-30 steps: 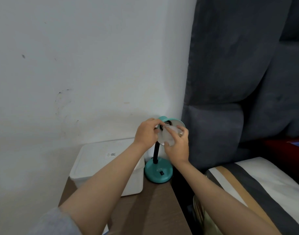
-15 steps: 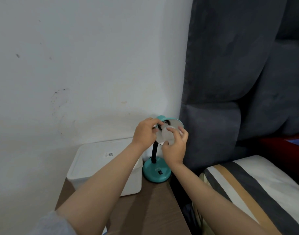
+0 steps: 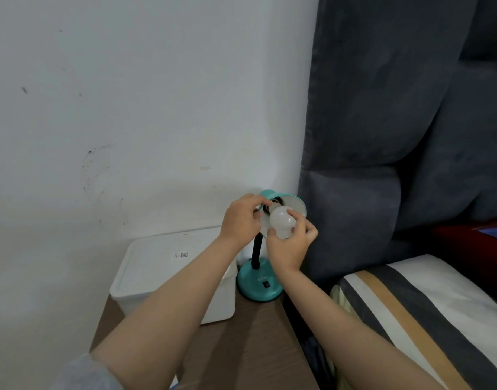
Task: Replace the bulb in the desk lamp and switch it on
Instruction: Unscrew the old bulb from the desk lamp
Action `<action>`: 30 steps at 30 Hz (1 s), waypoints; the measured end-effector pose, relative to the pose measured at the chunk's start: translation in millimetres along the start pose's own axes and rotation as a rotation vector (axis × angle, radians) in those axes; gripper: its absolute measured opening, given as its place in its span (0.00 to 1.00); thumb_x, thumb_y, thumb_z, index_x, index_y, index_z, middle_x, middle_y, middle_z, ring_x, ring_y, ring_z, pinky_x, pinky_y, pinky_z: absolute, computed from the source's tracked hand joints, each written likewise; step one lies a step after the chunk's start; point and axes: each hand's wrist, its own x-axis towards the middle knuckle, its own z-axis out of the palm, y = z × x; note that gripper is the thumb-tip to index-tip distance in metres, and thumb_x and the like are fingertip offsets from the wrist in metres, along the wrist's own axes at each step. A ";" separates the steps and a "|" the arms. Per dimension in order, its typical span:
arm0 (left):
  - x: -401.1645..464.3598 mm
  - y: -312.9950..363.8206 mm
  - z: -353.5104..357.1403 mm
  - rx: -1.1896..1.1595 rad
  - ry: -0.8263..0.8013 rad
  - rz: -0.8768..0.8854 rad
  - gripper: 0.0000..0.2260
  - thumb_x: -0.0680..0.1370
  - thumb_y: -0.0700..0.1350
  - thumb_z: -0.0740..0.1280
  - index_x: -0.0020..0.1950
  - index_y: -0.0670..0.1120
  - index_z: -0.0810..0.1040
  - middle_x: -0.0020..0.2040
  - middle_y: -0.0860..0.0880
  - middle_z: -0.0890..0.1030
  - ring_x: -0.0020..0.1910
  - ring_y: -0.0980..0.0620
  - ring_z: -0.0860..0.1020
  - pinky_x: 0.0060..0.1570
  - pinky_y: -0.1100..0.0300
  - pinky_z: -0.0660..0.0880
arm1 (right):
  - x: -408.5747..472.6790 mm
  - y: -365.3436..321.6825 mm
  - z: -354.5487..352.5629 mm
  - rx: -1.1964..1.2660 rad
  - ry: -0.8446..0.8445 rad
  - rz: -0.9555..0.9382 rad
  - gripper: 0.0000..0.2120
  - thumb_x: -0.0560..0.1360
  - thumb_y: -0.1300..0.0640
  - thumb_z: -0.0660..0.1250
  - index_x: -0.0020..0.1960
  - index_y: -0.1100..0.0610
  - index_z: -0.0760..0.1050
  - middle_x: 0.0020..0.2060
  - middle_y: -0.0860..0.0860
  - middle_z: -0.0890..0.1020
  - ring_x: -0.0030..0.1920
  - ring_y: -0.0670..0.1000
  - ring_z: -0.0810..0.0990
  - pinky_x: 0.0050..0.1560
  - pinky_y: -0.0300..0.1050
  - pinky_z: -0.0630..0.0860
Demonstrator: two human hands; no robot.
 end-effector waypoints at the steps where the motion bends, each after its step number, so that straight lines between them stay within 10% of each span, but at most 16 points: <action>1: -0.2 -0.1 0.2 0.000 0.005 0.000 0.17 0.70 0.30 0.64 0.49 0.49 0.81 0.45 0.44 0.81 0.43 0.44 0.79 0.47 0.45 0.78 | -0.7 -1.7 -0.2 0.020 0.018 0.049 0.25 0.68 0.61 0.73 0.61 0.53 0.69 0.61 0.55 0.64 0.51 0.52 0.74 0.42 0.29 0.70; 5: -2.0 -1.3 0.1 0.004 0.002 0.010 0.16 0.70 0.30 0.64 0.49 0.48 0.81 0.45 0.44 0.80 0.43 0.45 0.79 0.47 0.45 0.78 | 5.3 -6.4 0.8 0.003 0.051 0.182 0.29 0.71 0.51 0.72 0.66 0.60 0.65 0.62 0.59 0.70 0.49 0.48 0.69 0.44 0.34 0.65; 11: -2.9 -2.8 0.9 -0.024 0.019 0.000 0.16 0.70 0.30 0.64 0.48 0.49 0.81 0.45 0.45 0.80 0.44 0.45 0.79 0.48 0.45 0.77 | 2.7 -3.0 0.2 0.068 -0.032 0.087 0.26 0.66 0.72 0.67 0.59 0.52 0.73 0.59 0.52 0.65 0.54 0.54 0.75 0.55 0.43 0.76; 17: -4.2 -2.2 2.7 -0.012 0.023 0.012 0.15 0.71 0.31 0.64 0.49 0.49 0.80 0.45 0.46 0.80 0.43 0.46 0.79 0.48 0.45 0.78 | 3.9 -11.7 1.9 0.068 0.042 0.240 0.31 0.70 0.52 0.73 0.68 0.57 0.64 0.64 0.58 0.68 0.54 0.52 0.73 0.46 0.39 0.68; 23: -3.8 -2.9 1.9 -0.011 0.016 0.003 0.15 0.70 0.31 0.64 0.49 0.48 0.80 0.45 0.46 0.80 0.44 0.46 0.78 0.48 0.45 0.77 | 1.6 -6.8 1.3 0.058 -0.034 0.088 0.26 0.66 0.73 0.66 0.59 0.51 0.75 0.62 0.55 0.64 0.55 0.51 0.72 0.50 0.32 0.72; 30: -3.3 -4.6 3.6 -0.003 0.026 0.006 0.16 0.70 0.31 0.64 0.49 0.49 0.80 0.45 0.46 0.80 0.43 0.46 0.78 0.47 0.45 0.77 | 2.2 -13.8 1.6 0.057 0.041 0.260 0.31 0.70 0.50 0.72 0.69 0.54 0.64 0.63 0.57 0.67 0.49 0.50 0.73 0.47 0.41 0.69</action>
